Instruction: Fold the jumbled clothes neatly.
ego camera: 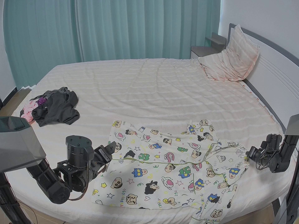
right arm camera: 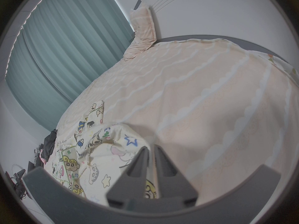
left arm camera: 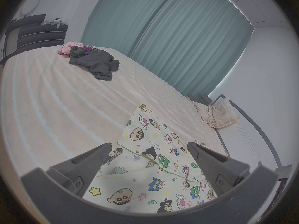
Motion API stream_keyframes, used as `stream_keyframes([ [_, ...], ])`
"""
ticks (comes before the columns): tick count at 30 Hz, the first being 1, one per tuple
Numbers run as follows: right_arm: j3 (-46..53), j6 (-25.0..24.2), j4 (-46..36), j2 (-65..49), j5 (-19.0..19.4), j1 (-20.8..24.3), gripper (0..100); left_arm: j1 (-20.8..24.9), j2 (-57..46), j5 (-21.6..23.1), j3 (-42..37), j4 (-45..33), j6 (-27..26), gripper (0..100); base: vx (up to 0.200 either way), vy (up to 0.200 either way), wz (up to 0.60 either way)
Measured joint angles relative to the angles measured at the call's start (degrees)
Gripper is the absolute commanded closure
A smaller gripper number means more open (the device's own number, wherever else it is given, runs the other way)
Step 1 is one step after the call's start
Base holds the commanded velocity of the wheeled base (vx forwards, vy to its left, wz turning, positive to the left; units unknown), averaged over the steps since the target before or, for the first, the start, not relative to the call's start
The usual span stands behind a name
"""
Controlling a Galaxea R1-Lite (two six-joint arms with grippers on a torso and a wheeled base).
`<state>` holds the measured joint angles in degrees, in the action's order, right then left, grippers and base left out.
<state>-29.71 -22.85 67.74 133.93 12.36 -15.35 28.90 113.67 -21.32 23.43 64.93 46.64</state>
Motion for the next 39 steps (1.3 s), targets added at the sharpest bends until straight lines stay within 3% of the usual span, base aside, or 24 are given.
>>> stream_keyframes([
  [6,0.2,0.0,0.1,-0.4,-0.4,0.2,0,0.7,-0.2,0.0,-0.4,0.0,0.1,0,0.000,0.000,0.00],
  [13,1.9,-1.2,0.4,-4.3,-3.9,0.6,0,2.9,-1.0,0.1,-4.1,0.0,0.5,0,0.000,0.000,0.00],
  [17,6.1,-5.9,0.6,-8.9,-4.4,3.3,0,3.8,-1.3,0.4,-6.4,0.0,3.2,0,0.000,0.000,0.00],
  [26,11.8,-18.9,0.5,-16.7,-7.9,14.9,0,4.7,-1.6,0.4,-8.9,0.4,6.8,0,0.000,0.000,0.00],
  [34,3.8,-20.6,-0.5,-13.8,-10.6,19.7,0,4.7,-1.7,0.2,-9.4,3.6,7.4,0,0.000,0.000,0.00],
  [39,-4.9,-20.6,-7.2,-10.3,-10.8,20.7,0,4.1,-1.7,0.1,-9.3,6.1,9.3,0,0.000,0.000,0.00],
])
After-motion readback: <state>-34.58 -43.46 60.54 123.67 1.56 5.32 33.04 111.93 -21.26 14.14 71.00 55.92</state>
